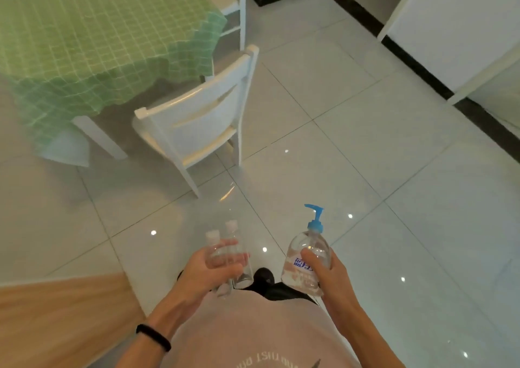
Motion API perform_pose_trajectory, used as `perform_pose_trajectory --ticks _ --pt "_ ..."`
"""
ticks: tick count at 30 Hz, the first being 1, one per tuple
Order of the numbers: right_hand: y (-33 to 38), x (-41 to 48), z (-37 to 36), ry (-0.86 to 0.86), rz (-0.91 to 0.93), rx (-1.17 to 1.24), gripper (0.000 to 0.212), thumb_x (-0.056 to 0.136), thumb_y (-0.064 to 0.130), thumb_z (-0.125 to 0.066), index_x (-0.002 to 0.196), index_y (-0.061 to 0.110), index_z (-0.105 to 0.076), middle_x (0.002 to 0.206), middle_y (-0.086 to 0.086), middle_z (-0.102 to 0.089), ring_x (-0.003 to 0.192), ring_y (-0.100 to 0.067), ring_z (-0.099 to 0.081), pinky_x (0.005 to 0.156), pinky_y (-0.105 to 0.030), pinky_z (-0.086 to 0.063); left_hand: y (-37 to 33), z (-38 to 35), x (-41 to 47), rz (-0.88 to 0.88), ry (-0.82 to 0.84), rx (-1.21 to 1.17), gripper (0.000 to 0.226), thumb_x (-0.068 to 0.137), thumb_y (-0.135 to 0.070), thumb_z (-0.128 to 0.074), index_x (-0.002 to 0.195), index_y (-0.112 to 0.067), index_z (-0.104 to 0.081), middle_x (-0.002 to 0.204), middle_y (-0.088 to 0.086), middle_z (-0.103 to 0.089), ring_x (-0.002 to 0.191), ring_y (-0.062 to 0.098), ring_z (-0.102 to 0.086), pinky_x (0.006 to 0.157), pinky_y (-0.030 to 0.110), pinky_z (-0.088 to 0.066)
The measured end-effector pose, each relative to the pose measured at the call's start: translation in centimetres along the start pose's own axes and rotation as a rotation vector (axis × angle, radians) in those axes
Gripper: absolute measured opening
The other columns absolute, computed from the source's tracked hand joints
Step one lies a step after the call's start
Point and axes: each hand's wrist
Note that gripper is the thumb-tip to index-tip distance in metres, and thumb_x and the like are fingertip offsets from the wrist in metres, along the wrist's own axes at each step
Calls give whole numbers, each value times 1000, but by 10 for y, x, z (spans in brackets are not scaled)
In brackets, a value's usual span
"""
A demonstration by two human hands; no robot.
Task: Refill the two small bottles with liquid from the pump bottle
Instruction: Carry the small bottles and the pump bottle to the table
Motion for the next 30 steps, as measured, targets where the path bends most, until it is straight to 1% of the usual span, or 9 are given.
perform_pose_trajectory --ticks 2,4,7,11,15,19,25,28,30 --pt "-5 0 29 -36 -12 40 52 88 42 -75 136 26 -63 111 -7 -81 98 -24 -80 80 -38 -66 -1 -28 14 20 31 13 71 70 -24 -92 134 -23 -61 120 7 -79 105 32 -79 88 37 -61" --pt "-10 1 53 -74 -24 84 46 93 38 -73 137 27 -62 113 -7 -80 100 -24 -80 86 -43 -65 -5 -53 26 35 71 49 71 69 -26 -93 133 -23 -63 120 7 -79 106 30 -78 84 32 -62" --pt "-12 6 77 -126 -50 125 47 96 38 -71 140 26 -59 117 -8 -78 104 -27 -78 93 -50 -63 -14 -78 42 55 119 94 70 70 -24 -94 133 -20 -64 122 7 -79 113 25 -76 85 28 -62" --pt "-6 20 97 -167 -78 186 49 98 34 -70 144 23 -56 121 -12 -76 109 -32 -76 101 -57 -59 -32 -97 66 77 152 169 56 84 -8 -87 134 -15 -64 121 6 -79 113 21 -76 82 22 -61" --pt "9 43 109 -188 -106 212 49 99 29 -70 145 21 -55 127 -14 -72 115 -35 -71 104 -58 -56 -53 -102 96 82 149 225 46 87 0 -80 130 -13 -67 119 5 -80 112 18 -76 81 22 -62" --pt "38 75 115 -194 -113 221 50 99 27 -70 146 21 -53 129 -16 -70 117 -36 -69 105 -58 -56 -75 -100 135 83 121 219 49 85 -4 -85 130 -15 -68 118 6 -80 111 20 -77 82 26 -63" --pt "100 127 117 -222 -105 282 51 96 30 -73 144 23 -56 124 -15 -73 114 -36 -71 103 -58 -57 -128 -105 211 96 180 245 48 83 0 -82 127 -17 -70 117 4 -80 110 19 -77 78 21 -62" --pt "138 153 119 -244 -103 286 53 93 33 -76 142 29 -58 126 -11 -73 113 -32 -73 101 -56 -59 -162 -121 249 91 246 270 52 78 -6 -89 125 -19 -71 117 3 -80 110 18 -77 78 19 -61" --pt "161 170 122 -256 -82 288 48 91 35 -77 137 34 -63 126 -7 -74 113 -29 -74 101 -56 -58 -188 -133 275 83 288 275 58 72 -16 -89 126 -19 -69 118 3 -80 111 17 -76 79 19 -61"
Point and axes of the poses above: each hand's wrist, its own x-axis towards the middle knuckle, its own z-axis out of the back of the hand, y = z × x
